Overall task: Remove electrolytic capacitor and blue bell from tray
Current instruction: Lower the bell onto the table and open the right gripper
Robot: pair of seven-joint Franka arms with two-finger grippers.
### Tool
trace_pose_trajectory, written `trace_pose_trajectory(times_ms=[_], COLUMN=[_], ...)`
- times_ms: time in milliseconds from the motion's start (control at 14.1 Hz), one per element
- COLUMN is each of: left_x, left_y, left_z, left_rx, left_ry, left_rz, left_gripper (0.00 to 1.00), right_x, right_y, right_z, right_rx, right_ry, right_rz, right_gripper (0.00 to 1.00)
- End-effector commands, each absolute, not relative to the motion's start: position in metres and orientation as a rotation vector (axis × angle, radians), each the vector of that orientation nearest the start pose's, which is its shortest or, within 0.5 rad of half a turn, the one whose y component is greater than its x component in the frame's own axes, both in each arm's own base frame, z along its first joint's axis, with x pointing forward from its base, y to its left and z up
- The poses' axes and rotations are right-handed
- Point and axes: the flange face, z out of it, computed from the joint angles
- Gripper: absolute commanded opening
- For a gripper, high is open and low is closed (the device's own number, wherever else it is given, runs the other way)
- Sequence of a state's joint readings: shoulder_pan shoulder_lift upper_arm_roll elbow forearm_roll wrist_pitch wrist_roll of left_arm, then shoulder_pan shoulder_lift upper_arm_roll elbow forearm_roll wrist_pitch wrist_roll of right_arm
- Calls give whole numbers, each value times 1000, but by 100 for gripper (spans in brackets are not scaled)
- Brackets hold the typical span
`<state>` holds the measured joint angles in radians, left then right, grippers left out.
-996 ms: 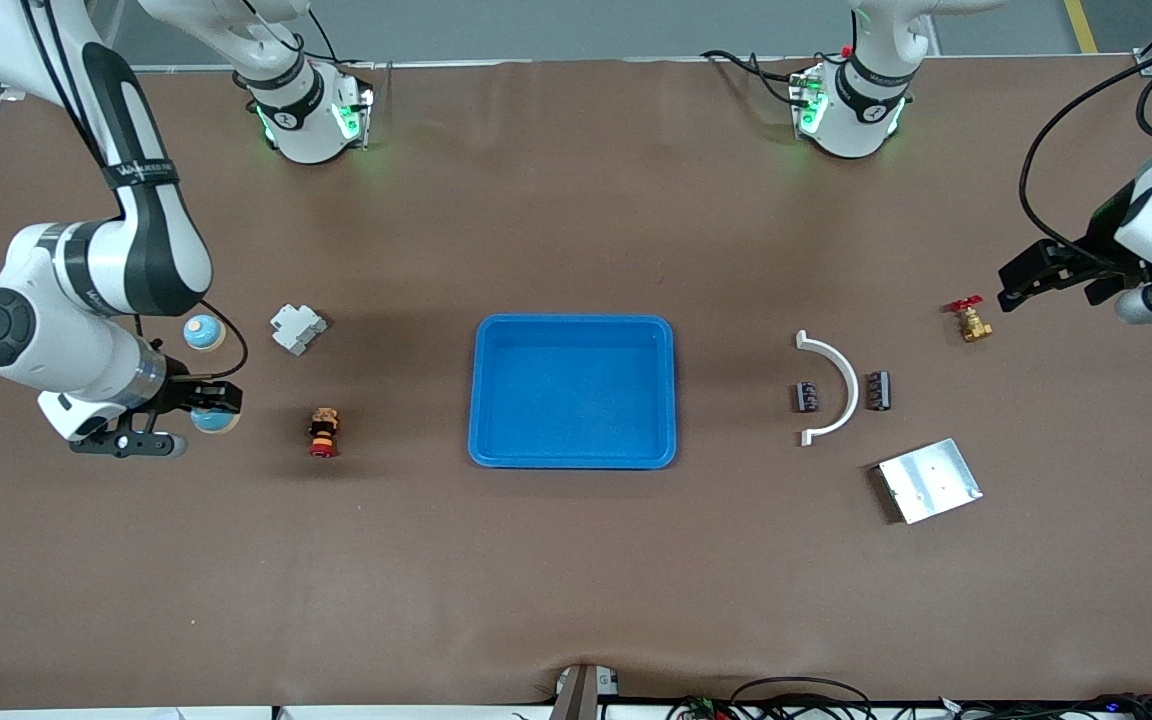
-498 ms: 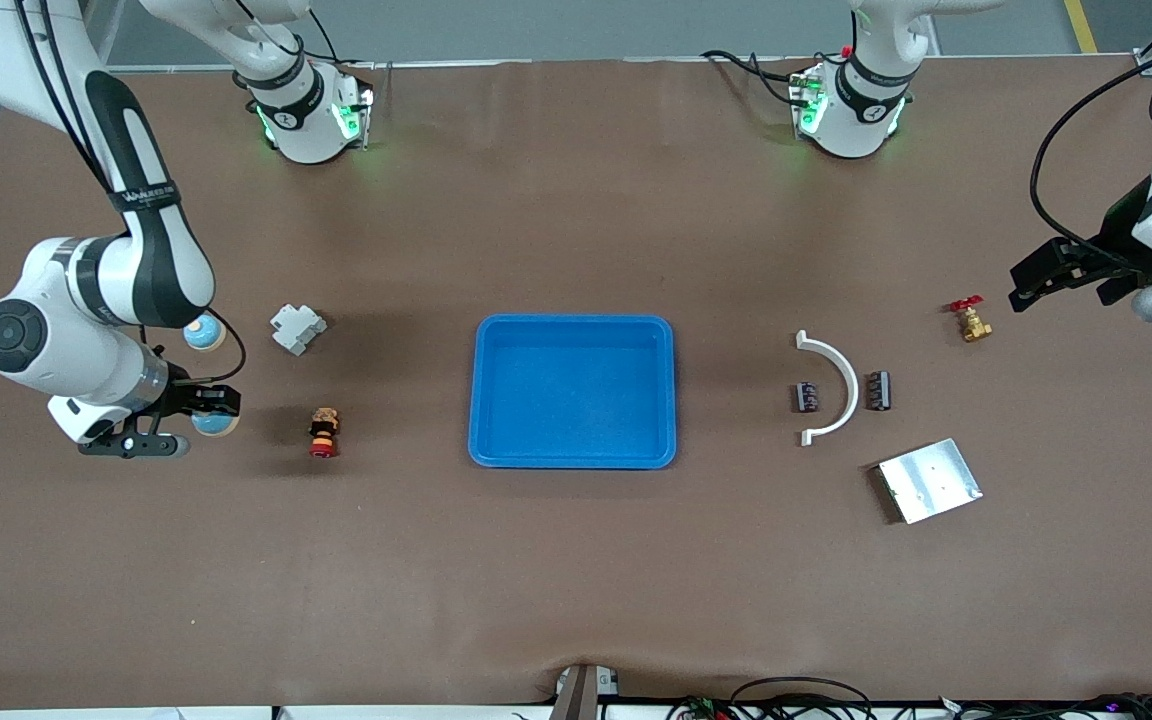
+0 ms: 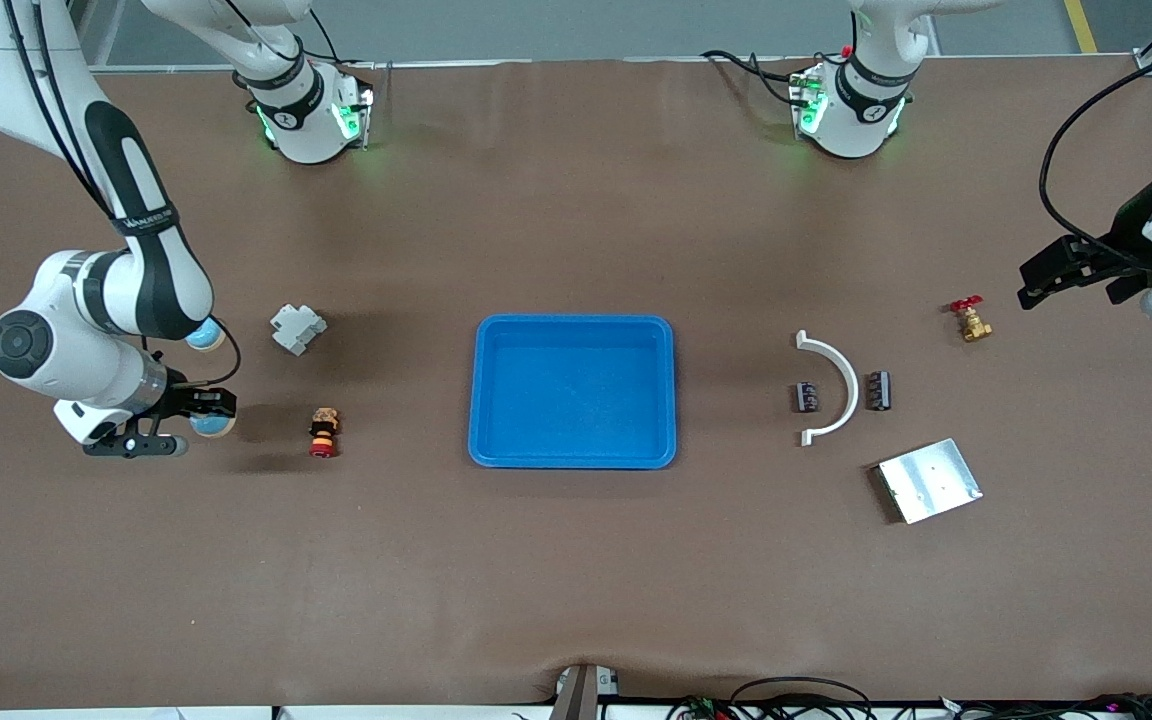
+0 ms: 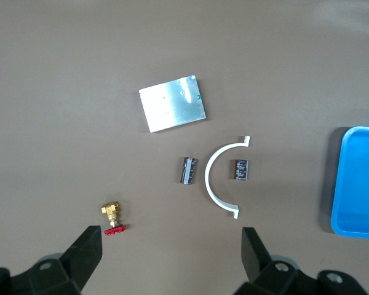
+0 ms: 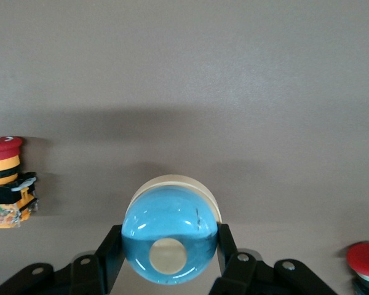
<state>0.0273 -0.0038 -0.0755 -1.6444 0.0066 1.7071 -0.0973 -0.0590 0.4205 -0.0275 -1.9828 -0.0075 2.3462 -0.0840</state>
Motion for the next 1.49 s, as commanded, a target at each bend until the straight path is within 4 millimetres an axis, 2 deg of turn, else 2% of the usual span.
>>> trace_pose_trajectory(times_ms=[0,213,356,854,1423], left_x=[560,559,560,559,559], left_y=[-31,-32,-28,-26,-23], left_z=[615,621,618,623,623], left_rx=[-3131,-3129,-3131,-3144,-3142], left_ry=[-35,-30,-32,-56,-67], left_rz=[-109,-126,-119,-115,-101], left_gripper=[100,100,100,100,100], right_x=[598,593,593,587,583], right_y=[-53,-58,-65,-61,-48], right_z=[238,213,211,203,188], right_rx=[-3158,-3157,-3157,-3154,-3147], right_ry=[-37,-88,-81,-80,-80], right_rz=[66,30,30,25,18], right_gripper=[0,0,0,0,0])
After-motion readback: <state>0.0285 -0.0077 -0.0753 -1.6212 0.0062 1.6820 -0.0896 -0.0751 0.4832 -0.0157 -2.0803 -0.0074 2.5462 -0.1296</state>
